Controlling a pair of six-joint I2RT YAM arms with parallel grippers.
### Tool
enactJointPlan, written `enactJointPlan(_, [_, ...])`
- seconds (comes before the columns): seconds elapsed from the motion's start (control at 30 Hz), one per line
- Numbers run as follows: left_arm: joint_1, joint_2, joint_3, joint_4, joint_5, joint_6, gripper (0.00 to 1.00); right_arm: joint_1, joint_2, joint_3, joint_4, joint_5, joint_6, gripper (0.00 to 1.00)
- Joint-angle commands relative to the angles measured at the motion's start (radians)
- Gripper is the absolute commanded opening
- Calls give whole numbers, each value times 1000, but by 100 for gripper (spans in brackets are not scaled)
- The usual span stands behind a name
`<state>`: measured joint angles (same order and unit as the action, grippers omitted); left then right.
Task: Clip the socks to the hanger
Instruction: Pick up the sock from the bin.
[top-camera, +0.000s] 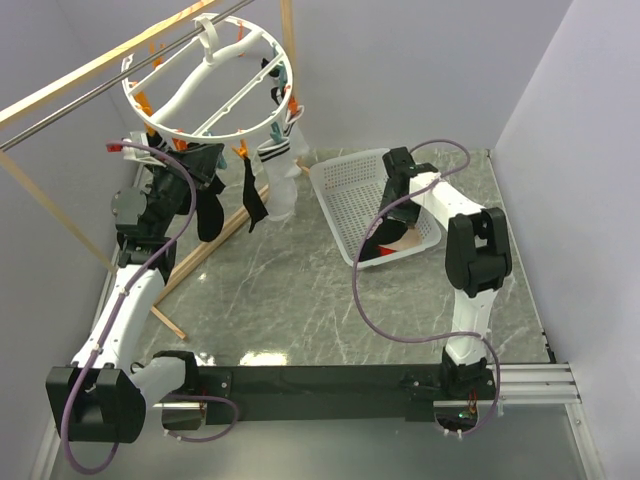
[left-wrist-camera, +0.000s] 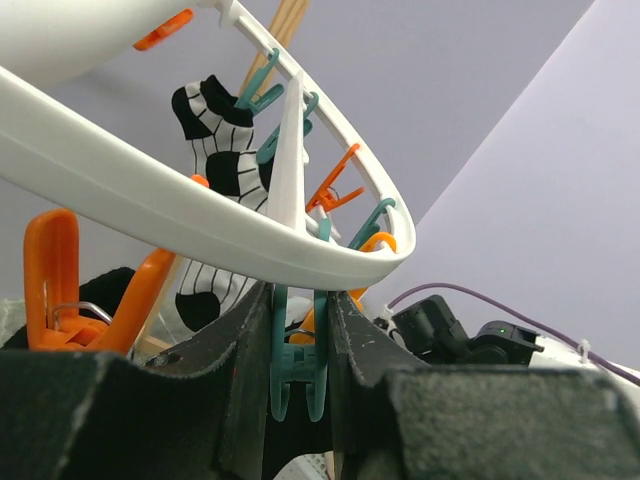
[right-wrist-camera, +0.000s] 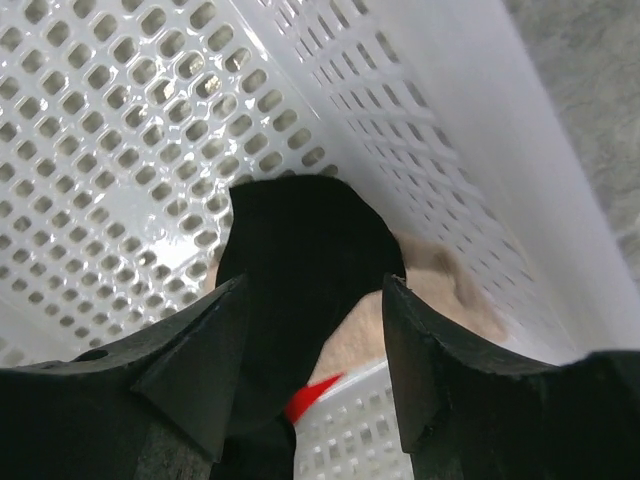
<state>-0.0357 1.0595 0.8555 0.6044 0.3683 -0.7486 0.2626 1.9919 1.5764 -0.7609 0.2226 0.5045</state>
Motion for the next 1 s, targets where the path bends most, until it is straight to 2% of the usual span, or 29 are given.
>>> enactJointPlan(0.0, [2,-13,42,17,-20,-1,9,0,53,3,29,17,26,63])
enactJointPlan(0.37, [2,-3,48,6,-25,9,9,21,142,79,72,-25,6,62])
enactJointPlan(0.47, [2,-6,48,0,-32,11,9,29,173,82,64,-9,5,52])
enactJointPlan(0.53, [2,-9,48,-3,-37,14,9,35,159,68,75,4,-3,31])
enactJointPlan(0.67, [2,-18,40,0,-42,14,9,40,102,85,74,6,-24,10])
enactJointPlan(0.83, [2,-24,33,15,-35,3,9,41,-10,149,87,-66,-84,10])
enactJointPlan(0.97, [2,-36,22,18,-32,-3,9,41,-87,148,167,-182,-129,9])
